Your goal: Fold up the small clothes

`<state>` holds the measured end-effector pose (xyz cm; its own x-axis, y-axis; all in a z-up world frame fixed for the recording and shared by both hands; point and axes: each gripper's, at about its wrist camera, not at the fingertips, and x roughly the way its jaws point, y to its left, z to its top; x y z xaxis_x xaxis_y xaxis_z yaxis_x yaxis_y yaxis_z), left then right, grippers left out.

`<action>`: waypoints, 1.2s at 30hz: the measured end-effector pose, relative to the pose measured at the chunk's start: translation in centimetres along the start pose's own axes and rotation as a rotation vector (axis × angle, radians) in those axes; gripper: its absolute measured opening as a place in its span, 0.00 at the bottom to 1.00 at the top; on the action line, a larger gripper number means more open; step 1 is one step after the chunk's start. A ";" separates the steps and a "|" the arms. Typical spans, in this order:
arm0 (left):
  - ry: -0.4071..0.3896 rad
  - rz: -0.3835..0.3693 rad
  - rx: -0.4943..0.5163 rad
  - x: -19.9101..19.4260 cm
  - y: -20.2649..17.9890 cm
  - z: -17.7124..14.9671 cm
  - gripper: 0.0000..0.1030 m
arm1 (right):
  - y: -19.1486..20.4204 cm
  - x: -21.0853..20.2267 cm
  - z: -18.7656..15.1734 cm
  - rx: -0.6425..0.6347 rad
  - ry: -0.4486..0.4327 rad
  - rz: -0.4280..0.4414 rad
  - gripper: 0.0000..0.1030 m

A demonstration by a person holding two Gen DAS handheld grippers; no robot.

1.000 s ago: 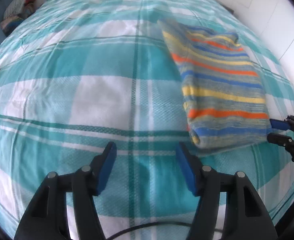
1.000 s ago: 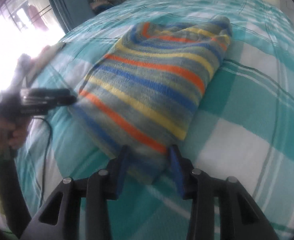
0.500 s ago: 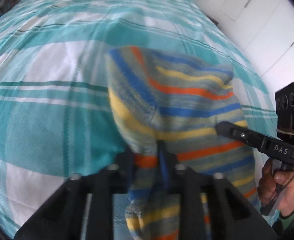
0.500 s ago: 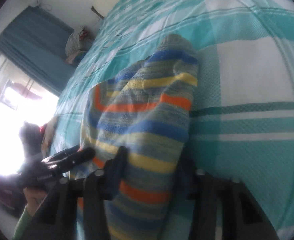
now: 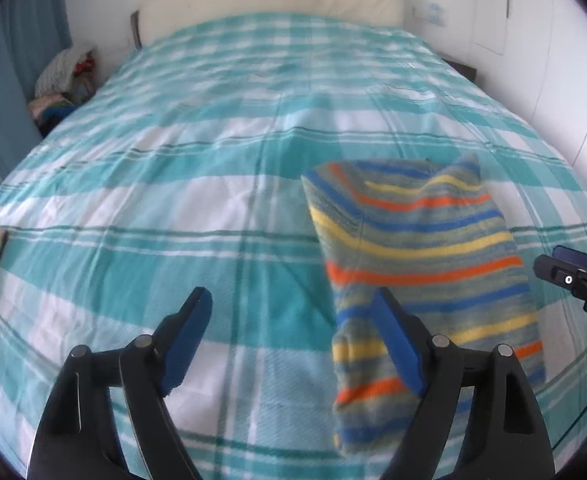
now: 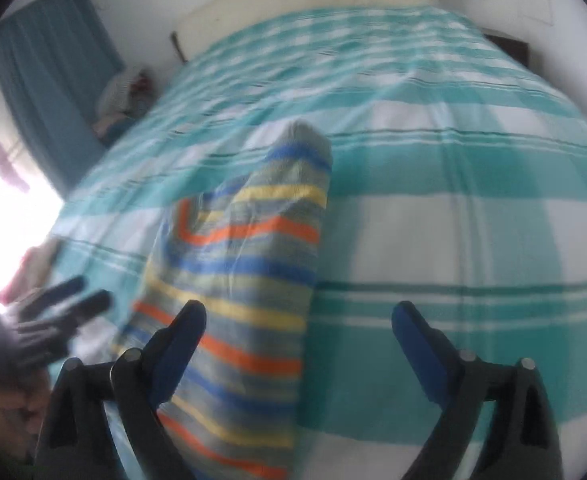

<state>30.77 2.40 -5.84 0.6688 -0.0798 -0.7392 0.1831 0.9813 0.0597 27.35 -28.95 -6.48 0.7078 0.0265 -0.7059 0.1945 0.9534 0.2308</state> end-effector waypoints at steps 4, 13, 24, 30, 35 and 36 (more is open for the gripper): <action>-0.127 0.089 0.002 -5.5 -0.2 -2.9 0.99 | -0.9 -5.0 -3.9 -0.050 -0.051 -0.043 0.91; -0.147 0.063 -0.103 -13.5 -0.5 -5.6 0.99 | 3.7 -15.4 -8.9 -0.136 -0.176 0.052 0.98; -0.150 0.136 -0.069 -18.3 -2.0 -8.1 1.00 | 11.0 -20.0 -12.7 -0.277 -0.191 -0.022 0.99; -0.141 0.140 -0.071 -18.9 -2.4 -8.6 1.00 | 11.8 -20.7 -13.4 -0.275 -0.164 -0.153 0.99; -0.121 0.139 -0.063 -19.2 -3.0 -8.7 1.00 | 12.3 -21.2 -13.4 -0.238 -0.145 -0.189 0.99; -0.121 0.133 -0.063 -19.3 -3.1 -8.8 1.00 | 12.4 -21.3 -13.3 -0.239 -0.145 -0.196 0.99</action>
<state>10.94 2.48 2.38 0.7666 0.0342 -0.6412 0.0446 0.9933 0.1063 5.66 -13.69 2.49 0.7648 -0.1913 -0.6152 0.1840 0.9800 -0.0759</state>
